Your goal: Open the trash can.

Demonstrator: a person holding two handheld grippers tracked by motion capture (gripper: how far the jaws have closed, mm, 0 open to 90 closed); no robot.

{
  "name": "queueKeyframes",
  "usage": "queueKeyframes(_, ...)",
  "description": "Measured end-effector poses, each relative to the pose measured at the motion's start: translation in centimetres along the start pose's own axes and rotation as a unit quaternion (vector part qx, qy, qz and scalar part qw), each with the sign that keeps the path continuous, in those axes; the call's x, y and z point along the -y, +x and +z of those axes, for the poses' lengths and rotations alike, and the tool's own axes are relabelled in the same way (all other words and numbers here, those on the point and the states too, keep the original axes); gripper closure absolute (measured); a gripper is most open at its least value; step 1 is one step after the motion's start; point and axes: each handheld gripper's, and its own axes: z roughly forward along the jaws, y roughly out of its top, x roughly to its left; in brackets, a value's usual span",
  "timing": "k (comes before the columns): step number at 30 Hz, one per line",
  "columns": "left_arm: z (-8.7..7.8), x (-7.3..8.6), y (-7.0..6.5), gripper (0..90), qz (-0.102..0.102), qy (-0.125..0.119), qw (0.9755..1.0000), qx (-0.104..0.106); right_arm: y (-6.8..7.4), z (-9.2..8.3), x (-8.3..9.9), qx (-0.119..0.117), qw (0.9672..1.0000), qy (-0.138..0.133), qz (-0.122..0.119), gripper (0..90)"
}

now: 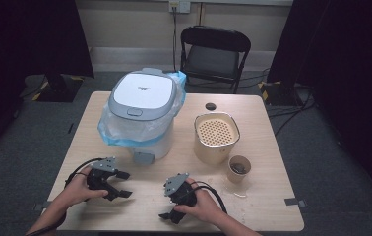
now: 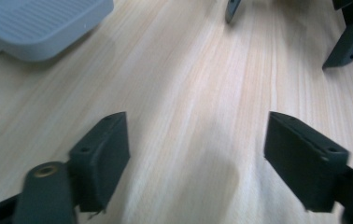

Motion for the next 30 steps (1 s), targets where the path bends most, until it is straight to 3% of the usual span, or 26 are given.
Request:
queueKeyframes(3, -0.5, -0.2, -0.2, 19.3, -0.001, 0.012, 0.9998, -0.013, 0.0, 0.0, 0.0, 0.002, 1.0000, -0.001, 0.002, 0.0)
queueKeyframes(11, -2.7, -1.9, -0.8, 18.1, -0.017, -0.021, 0.9990, -0.036, 0.1, 0.0, 0.0, 0.003, 1.0000, 0.001, 0.005, 0.0)
queueKeyframes(18, -4.6, -2.9, -1.6, 18.6, -0.032, -0.031, 0.9986, -0.029, 0.1, 0.0, 0.0, 0.003, 1.0000, 0.001, 0.005, 0.0)
queueKeyframes(30, -8.2, -6.3, -2.5, 18.0, -0.038, -0.042, 0.9980, -0.029, 0.1, 0.0, 0.0, 0.003, 1.0000, 0.001, 0.005, 0.0)
